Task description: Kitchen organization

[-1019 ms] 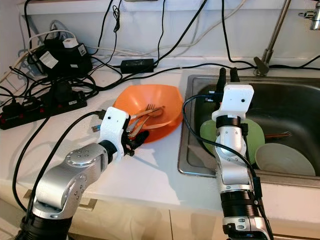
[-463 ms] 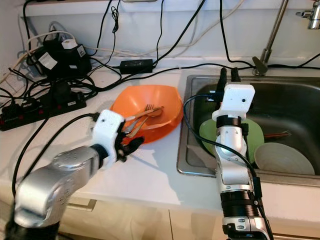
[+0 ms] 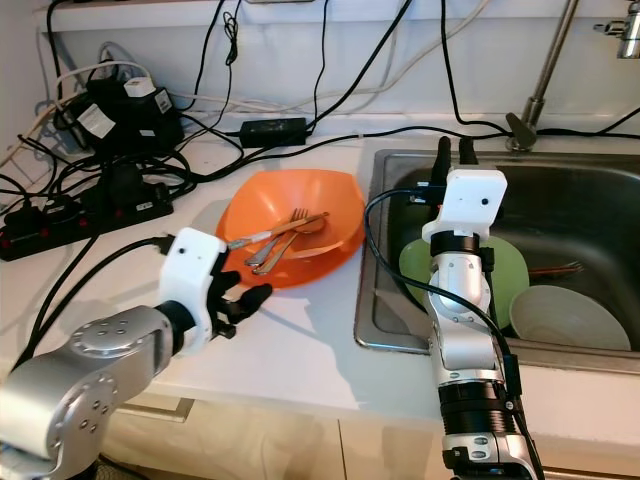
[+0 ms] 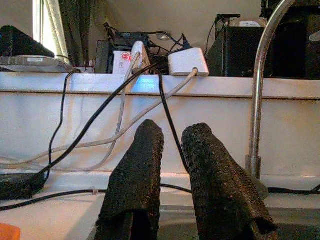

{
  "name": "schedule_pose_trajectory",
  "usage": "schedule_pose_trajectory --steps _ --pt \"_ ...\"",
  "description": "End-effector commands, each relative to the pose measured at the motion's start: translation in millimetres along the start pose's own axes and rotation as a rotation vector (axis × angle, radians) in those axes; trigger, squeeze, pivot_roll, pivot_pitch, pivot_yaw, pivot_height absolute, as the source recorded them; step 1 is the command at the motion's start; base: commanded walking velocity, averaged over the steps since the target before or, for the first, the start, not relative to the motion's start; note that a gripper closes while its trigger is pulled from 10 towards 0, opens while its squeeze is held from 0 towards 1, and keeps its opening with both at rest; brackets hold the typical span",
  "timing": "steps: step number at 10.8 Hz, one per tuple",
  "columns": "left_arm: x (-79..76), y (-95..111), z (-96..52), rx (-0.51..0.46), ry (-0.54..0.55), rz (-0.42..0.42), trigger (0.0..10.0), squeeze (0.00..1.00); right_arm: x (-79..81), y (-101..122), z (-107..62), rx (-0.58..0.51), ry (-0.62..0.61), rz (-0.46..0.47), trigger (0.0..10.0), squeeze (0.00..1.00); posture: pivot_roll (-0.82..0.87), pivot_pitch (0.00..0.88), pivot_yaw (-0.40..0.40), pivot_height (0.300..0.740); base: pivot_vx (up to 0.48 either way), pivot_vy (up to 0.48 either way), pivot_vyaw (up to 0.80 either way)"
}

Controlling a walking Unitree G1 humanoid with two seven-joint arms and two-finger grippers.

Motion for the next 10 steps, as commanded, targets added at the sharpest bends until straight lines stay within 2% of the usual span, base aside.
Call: schedule_pose_trajectory --steps 1,3,4,6,7,8,10 --pt "1.5 1.2 -4.4 -0.008 0.011 -0.006 10.0 0.0 4.4 1.1 2.1 -0.002 0.011 0.015 10.0 0.0 0.15 0.047 0.109 0.74 0.0 0.0 0.0" --pt "3.5 4.8 -8.5 -0.083 0.039 0.005 10.0 0.0 6.4 1.6 2.8 -0.005 0.016 0.018 10.0 0.0 0.15 0.044 0.105 0.74 0.0 0.0 0.0" --pt "6.1 -3.5 -14.6 -0.129 0.067 -0.003 10.0 0.0 5.4 2.1 3.6 -0.007 0.016 0.017 10.0 0.0 0.15 0.043 0.103 0.74 0.0 0.0 0.0" --pt "16.3 -18.7 -23.1 -0.152 0.152 -0.003 10.0 0.0 3.8 2.1 4.5 -0.008 0.015 0.015 10.0 0.0 0.15 0.043 0.097 0.74 0.0 0.0 0.0" --pt "35.5 -29.4 -28.9 -0.204 0.287 -0.044 10.0 0.0 7.1 1.2 3.9 -0.007 0.025 0.018 10.0 0.0 0.16 0.039 0.093 0.74 0.0 0.0 0.0" --pt "41.1 -30.4 -29.9 -0.217 0.328 -0.044 10.0 0.0 8.5 1.5 4.2 -0.007 0.027 0.021 10.0 0.0 0.16 0.033 0.091 0.74 0.0 0.0 0.0" --pt "72.1 -26.7 -32.9 -0.346 0.578 0.013 10.0 0.0 8.1 1.6 4.5 -0.013 0.023 0.024 10.0 0.0 0.15 0.021 0.095 0.74 0.0 0.0 0.0"
Point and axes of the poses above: a point about 5 cm out from each wrist's last joint towards the gripper, its own z axis pointing out of the wrist towards the gripper, its own y axis along the axis of the wrist's last joint, x = y × z, the point moved 1 cm from there along z, pointing out of the wrist towards the gripper, and after that the axes turned 3 degrees about -z, right-handed, at the moved point
